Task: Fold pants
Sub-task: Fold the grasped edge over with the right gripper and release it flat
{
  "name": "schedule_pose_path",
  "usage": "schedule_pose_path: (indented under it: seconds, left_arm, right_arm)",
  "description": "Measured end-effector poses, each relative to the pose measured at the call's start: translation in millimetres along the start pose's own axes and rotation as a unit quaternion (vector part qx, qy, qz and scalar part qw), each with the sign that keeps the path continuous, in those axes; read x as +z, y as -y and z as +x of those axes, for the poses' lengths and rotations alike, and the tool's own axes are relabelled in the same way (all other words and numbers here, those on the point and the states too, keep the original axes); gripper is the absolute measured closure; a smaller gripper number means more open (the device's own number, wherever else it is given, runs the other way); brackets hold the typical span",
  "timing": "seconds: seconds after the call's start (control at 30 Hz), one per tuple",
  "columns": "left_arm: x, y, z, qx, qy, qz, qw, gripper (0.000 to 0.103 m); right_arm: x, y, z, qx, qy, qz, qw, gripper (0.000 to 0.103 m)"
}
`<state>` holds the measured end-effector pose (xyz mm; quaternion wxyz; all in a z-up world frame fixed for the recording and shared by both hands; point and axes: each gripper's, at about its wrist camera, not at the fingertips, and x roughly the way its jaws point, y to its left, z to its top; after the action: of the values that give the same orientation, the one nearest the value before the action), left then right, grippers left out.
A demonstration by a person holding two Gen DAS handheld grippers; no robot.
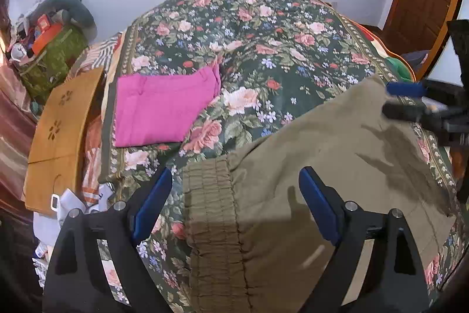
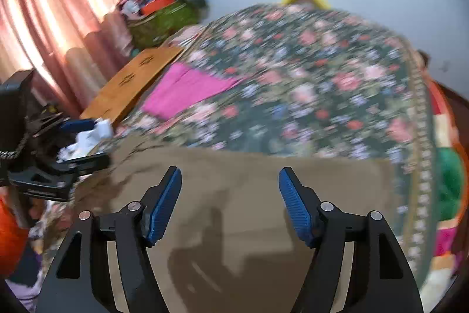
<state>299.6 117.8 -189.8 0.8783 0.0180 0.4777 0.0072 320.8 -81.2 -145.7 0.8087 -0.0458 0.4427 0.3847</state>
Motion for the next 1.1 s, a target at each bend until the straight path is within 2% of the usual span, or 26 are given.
schedule_pose_path:
  seconds: [0.1,0.17,0.3,0.43,0.67,0.8,0.97,1.1]
  left_arm:
    - [-3.4,-3.8,11.3,-0.02,-0.022,-0.015,0.9994,0.014]
    - [-7.4,-5.4,18.9,-0.027,-0.033,-0.022,0.9988,0.014]
    - [-19.6,-6.2,38.0,-0.038,-0.068,-0.025,0.9966,0.014]
    - [-35.5,-4.5,53.7,-0.038,-0.1,-0.017,0.9942,0.012]
    - [-50.2,-11.1,40.2,-0.034,-0.094,-0.027,0.9946,0.01]
    - [-60.2,-12.8,29.2,-0.032,-0.087,-0.034,0.9951,0.01]
    - [-72.1,-14.5,14.9,-0.009,-0.073,-0.031,0.9968,0.01]
    - [-78.3,-16.5,6.2,-0.004,-0.066,-0.038,0.9971,0.01]
  right_arm:
    - [-10.0,-13.9,26.5,-0.001,-0.034,-0.01,0.999,0.034]
    - [-18.7,-18.7,49.4,0.002,-0.076,-0.017,0.997,0.034]
    - [-36.0,-15.5,76.5,0.017,-0.127,0.001,0.992,0.033]
    - [-42.0,-6.6,72.0,0.025,-0.131,0.026,0.991,0.031]
    - [-70.5,-3.7,42.6,-0.012,-0.127,0.006,0.992,0.027]
    - [-85.0,3.4,18.4,-0.03,-0.111,0.016,0.993,0.027]
    - [-106.6,9.7,-5.4,-0.048,-0.102,0.026,0.993,0.027]
    - [-126.2,18.0,-22.8,-0.056,-0.095,0.053,0.993,0.027]
